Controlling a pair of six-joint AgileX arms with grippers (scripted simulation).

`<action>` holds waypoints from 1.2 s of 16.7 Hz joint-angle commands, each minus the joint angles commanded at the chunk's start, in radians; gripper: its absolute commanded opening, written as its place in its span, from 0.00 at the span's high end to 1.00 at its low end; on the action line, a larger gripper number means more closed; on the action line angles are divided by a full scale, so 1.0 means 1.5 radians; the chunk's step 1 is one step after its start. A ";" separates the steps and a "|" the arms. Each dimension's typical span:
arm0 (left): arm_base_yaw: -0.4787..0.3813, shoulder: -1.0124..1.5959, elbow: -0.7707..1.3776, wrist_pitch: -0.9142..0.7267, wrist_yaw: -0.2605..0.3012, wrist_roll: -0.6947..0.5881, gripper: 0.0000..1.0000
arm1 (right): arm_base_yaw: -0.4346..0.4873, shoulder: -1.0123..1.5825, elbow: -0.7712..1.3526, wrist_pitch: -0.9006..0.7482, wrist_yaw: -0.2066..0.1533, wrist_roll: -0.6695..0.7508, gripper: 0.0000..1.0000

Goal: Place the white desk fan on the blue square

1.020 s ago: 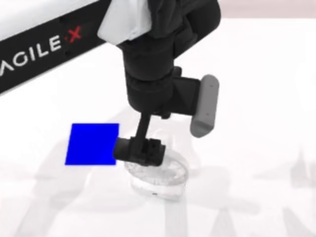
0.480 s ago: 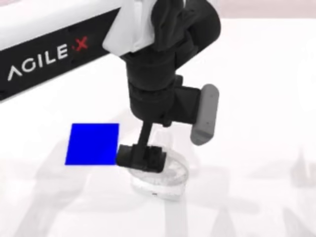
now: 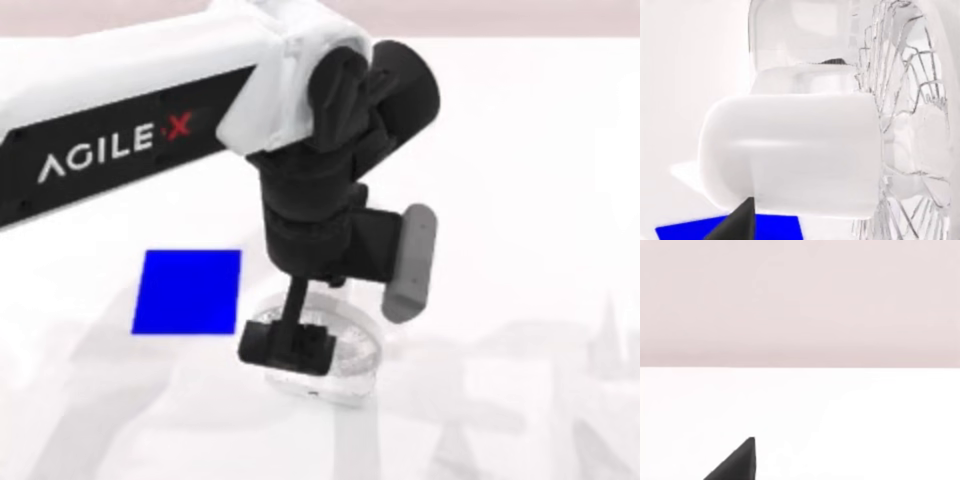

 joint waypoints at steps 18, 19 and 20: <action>0.000 0.000 0.000 0.000 0.000 0.000 1.00 | 0.000 0.000 0.000 0.000 0.000 0.000 0.00; 0.000 0.000 0.000 0.000 0.000 0.000 1.00 | 0.000 0.000 0.000 0.000 0.000 0.000 0.00; 0.000 0.000 0.000 0.000 0.000 0.000 1.00 | 0.000 0.000 0.000 0.000 0.000 0.000 0.00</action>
